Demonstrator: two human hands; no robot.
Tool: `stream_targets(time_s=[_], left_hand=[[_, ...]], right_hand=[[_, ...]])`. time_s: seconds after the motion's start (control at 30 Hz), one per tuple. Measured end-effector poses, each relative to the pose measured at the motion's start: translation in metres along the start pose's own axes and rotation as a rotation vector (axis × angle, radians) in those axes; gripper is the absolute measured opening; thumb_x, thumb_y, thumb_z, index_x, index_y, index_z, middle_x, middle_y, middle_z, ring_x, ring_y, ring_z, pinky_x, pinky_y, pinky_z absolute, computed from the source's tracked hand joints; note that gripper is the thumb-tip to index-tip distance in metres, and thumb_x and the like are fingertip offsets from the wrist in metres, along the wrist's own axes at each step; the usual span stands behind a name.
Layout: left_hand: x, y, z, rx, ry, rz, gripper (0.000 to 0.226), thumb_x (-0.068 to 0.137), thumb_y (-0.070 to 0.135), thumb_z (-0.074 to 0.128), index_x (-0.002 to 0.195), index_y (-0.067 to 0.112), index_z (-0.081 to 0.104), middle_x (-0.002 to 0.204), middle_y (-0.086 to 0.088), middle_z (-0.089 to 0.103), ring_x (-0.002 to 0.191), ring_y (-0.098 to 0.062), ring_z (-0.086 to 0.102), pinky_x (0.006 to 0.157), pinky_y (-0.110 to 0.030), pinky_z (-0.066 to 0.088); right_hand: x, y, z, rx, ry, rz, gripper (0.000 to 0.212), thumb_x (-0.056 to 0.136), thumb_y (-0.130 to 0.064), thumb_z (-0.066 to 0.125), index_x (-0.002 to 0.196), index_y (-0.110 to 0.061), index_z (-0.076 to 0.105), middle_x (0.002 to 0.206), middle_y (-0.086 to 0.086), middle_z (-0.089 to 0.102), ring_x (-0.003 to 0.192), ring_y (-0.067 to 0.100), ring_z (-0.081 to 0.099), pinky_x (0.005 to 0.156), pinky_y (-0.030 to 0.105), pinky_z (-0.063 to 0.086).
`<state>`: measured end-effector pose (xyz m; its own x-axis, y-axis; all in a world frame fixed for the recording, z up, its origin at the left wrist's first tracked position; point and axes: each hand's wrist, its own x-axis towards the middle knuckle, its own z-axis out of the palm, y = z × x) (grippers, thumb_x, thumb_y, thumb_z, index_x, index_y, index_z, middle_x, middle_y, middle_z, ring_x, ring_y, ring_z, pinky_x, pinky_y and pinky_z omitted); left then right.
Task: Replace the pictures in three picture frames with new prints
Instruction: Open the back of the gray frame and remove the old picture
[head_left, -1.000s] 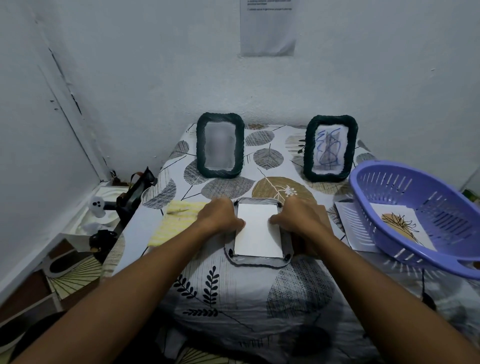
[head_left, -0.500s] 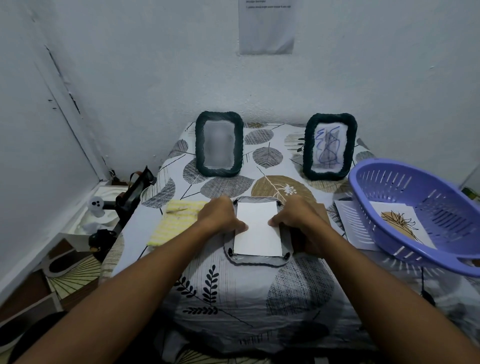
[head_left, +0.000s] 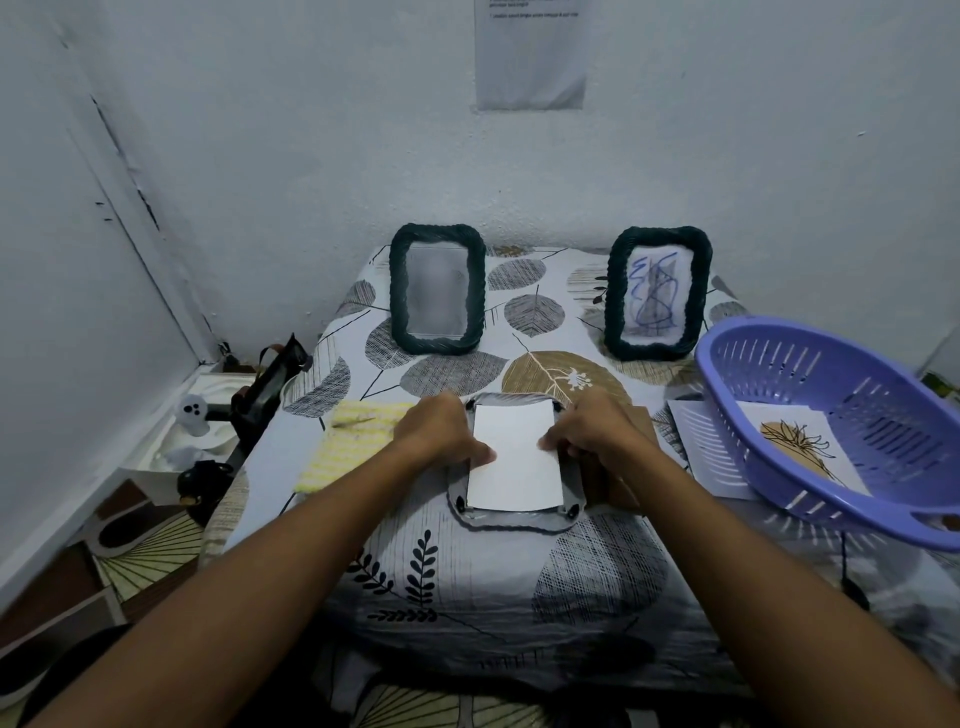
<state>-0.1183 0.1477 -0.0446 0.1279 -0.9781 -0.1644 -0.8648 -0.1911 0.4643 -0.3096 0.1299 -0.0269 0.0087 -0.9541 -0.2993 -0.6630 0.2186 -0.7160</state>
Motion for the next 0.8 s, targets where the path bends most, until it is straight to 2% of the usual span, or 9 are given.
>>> stream_targets(time_s=[0.1, 0.2, 0.33, 0.43, 0.63, 0.8], left_hand=[[-0.0012, 0.0003, -0.0014, -0.002, -0.006, 0.000, 0.040, 0.057, 0.044, 0.084, 0.065, 0.011, 0.063, 0.065, -0.002, 0.063, 0.070, -0.020, 0.063, 0.056, -0.027, 0.043], [-0.0019, 0.0009, -0.0018, -0.006, -0.010, -0.002, 0.039, 0.059, 0.042, 0.083, 0.058, 0.011, 0.059, 0.060, -0.002, 0.058, 0.065, -0.021, 0.060, 0.054, -0.026, 0.039], [0.0010, -0.0002, -0.0016, 0.007, -0.010, -0.006, 0.037, 0.062, 0.042, 0.082, 0.071, 0.010, 0.066, 0.077, -0.007, 0.068, 0.080, -0.024, 0.065, 0.063, -0.029, 0.048], [0.0026, -0.0012, -0.0015, 0.014, -0.009, -0.001, 0.035, 0.062, 0.040, 0.083, 0.075, 0.010, 0.068, 0.085, -0.008, 0.071, 0.084, -0.024, 0.066, 0.073, -0.033, 0.055], [0.0026, -0.0020, -0.0034, -0.001, -0.008, 0.008, 0.029, 0.063, 0.034, 0.085, 0.069, 0.009, 0.071, 0.080, -0.006, 0.072, 0.081, -0.021, 0.066, 0.073, -0.032, 0.054], [0.0007, -0.0020, -0.0050, 0.001, -0.020, 0.013, 0.029, 0.062, 0.034, 0.086, 0.066, 0.011, 0.070, 0.079, -0.005, 0.072, 0.081, -0.020, 0.066, 0.073, -0.031, 0.053]], right_hand=[[-0.0006, 0.0017, -0.0011, 0.000, 0.010, 0.005, 0.025, 0.066, -0.001, 0.083, 0.057, -0.004, 0.060, 0.054, 0.010, 0.061, 0.043, 0.017, 0.051, 0.054, 0.027, 0.045], [-0.0010, 0.0003, -0.0025, -0.017, 0.013, 0.023, 0.023, 0.069, -0.004, 0.082, 0.059, -0.005, 0.061, 0.053, 0.009, 0.061, 0.042, 0.017, 0.051, 0.052, 0.024, 0.043], [0.0001, -0.0009, -0.0031, -0.015, 0.040, 0.026, 0.027, 0.071, -0.006, 0.080, 0.056, -0.008, 0.058, 0.048, 0.007, 0.059, 0.037, 0.015, 0.049, 0.048, 0.021, 0.040], [0.0007, -0.0006, -0.0015, -0.021, 0.063, 0.016, 0.022, 0.071, -0.008, 0.080, 0.060, -0.007, 0.061, 0.052, 0.008, 0.061, 0.043, 0.017, 0.052, 0.056, 0.026, 0.045], [0.0023, -0.0004, 0.0014, -0.046, 0.064, -0.012, 0.018, 0.070, -0.010, 0.081, 0.066, -0.005, 0.064, 0.060, 0.010, 0.065, 0.058, 0.023, 0.060, 0.071, 0.039, 0.055], [0.0007, -0.0010, -0.0007, -0.044, 0.031, -0.008, 0.021, 0.072, -0.008, 0.080, 0.063, -0.007, 0.061, 0.059, 0.009, 0.063, 0.054, 0.021, 0.057, 0.063, 0.032, 0.049]])
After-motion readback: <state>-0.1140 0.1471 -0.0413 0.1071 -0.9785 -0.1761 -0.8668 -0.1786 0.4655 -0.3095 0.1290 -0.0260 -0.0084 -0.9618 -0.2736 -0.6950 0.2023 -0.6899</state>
